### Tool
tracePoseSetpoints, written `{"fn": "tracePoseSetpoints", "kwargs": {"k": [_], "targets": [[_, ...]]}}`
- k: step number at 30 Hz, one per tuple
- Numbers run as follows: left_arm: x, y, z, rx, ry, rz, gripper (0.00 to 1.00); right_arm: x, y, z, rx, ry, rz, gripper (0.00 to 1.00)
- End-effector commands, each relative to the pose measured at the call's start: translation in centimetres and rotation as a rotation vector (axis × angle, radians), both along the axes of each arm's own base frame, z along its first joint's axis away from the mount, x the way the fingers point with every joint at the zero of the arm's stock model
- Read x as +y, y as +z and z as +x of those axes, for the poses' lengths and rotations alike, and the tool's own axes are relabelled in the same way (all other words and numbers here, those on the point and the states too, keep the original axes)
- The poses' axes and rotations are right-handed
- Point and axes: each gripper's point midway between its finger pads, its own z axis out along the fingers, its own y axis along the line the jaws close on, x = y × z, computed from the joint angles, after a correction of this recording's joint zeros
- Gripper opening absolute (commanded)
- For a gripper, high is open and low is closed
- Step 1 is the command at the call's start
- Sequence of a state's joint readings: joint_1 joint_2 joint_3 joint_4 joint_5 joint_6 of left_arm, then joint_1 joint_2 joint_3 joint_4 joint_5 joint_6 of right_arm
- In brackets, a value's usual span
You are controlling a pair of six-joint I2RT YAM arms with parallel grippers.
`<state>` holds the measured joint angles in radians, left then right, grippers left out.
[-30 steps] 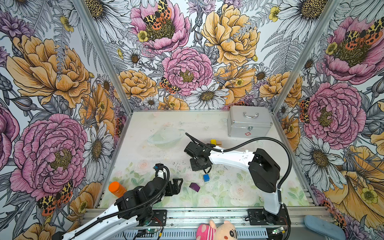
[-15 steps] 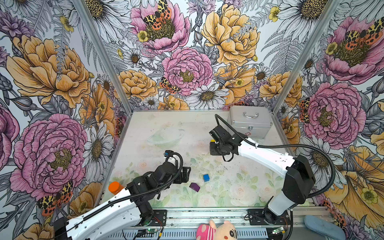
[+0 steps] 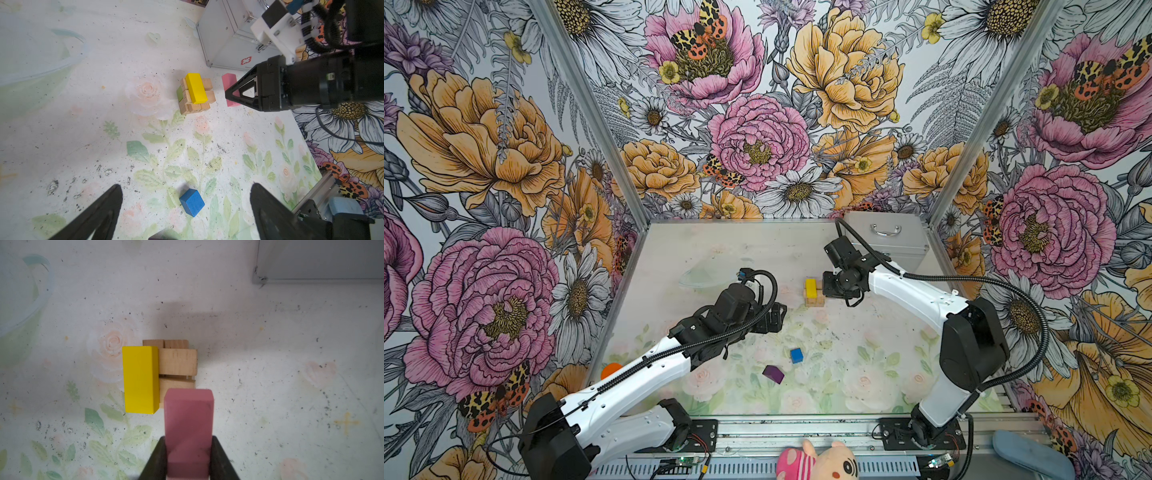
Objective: Build the wood block tower
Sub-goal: 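Carry the pink block with the right gripper over the wooden stack beside the yellow block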
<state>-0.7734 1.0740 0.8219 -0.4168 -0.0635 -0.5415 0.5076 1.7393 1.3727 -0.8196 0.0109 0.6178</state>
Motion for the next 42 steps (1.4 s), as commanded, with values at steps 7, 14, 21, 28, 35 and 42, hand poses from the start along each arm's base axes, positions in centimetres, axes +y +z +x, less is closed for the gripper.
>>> {"fn": "tracePoseSetpoints", "kwargs": {"k": [7,14,21,28,35,42], "targets": [[-0.5,1.1,1.4,-0.031,-0.034,-0.020,0.97,1.2,0.0,2.2,0.001,0.038,0.034,0.25],[-0.2,0.7,1.7,-0.022,-0.029,-0.016,0.97,1.6,-0.7,2.5,0.018,0.046,0.041,0.25],[0.0,0.6,1.8,-0.022,-0.022,-0.016,0.97,1.8,-1.1,2.5,0.028,0.051,0.039,0.25],[0.0,0.5,1.8,-0.018,-0.020,-0.016,0.97,1.9,-1.4,2.7,0.035,0.052,0.041,0.25],[0.1,0.3,1.9,-0.013,-0.018,-0.015,0.97,2.0,-1.6,2.9,0.037,0.054,0.040,0.28],[0.1,0.2,1.9,-0.011,-0.018,-0.013,0.97,2.0,-1.6,3.0,0.036,0.054,0.042,0.31]]}}
